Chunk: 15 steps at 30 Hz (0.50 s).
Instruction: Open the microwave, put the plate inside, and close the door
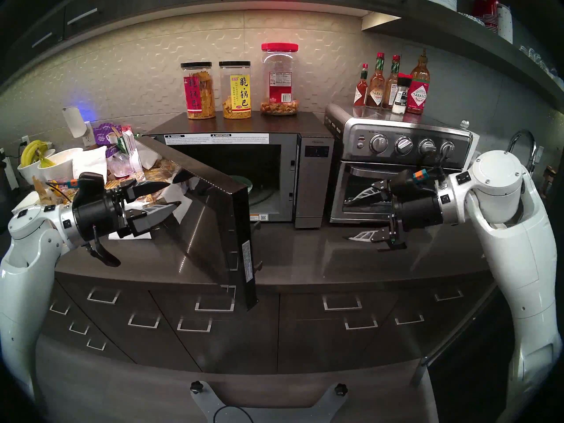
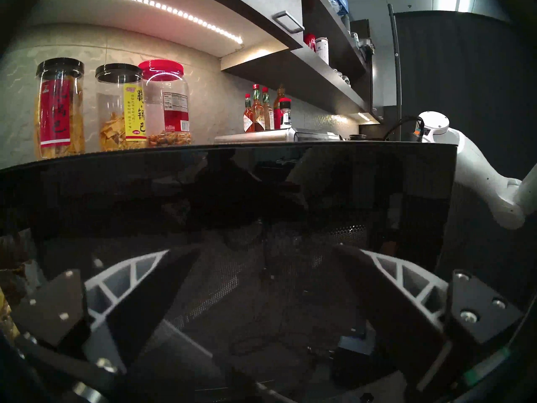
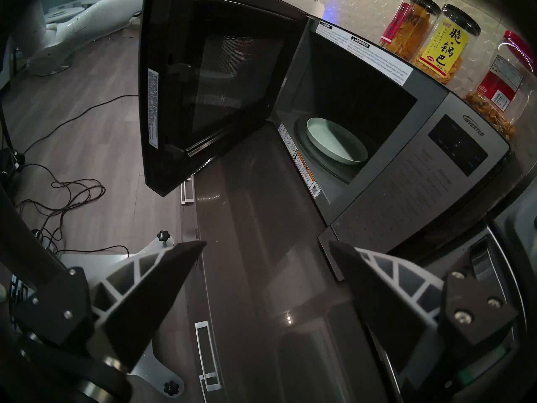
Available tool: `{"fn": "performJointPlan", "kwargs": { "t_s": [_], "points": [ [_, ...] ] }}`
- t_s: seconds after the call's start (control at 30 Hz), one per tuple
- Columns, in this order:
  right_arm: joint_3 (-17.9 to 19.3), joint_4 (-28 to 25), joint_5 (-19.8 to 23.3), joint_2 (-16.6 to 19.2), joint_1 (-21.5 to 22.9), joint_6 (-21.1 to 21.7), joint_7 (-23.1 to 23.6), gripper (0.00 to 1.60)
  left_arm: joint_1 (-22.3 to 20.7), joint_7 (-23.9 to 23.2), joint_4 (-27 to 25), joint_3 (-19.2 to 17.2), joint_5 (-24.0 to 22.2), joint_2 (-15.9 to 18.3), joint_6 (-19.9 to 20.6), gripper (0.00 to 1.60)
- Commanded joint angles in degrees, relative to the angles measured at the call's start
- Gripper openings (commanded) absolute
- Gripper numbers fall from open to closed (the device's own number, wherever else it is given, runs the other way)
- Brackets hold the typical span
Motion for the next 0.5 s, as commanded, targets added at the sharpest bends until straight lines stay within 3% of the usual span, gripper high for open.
{"fn": "performJointPlan", "kwargs": {
  "t_s": [0.0, 0.27, 0.47],
  "points": [
    [0.20, -0.02, 0.41, -0.06, 0.67, -0.14, 0.23, 1.60, -4.85, 4.22, -2.07, 3.88, 1.93, -0.96, -1.20, 1.60],
    [0.19, -0.01, 0.43, -0.05, 0.69, -0.15, 0.24, 1.60, -6.07, 9.21, -3.60, 9.32, 6.04, -2.65, -1.75, 1.60],
    [0.19, -0.01, 0.43, -0.04, 0.68, -0.15, 0.23, 1.60, -7.76, 16.48, -4.27, 14.26, 10.48, -5.62, -1.65, 1.60]
  ]
}}
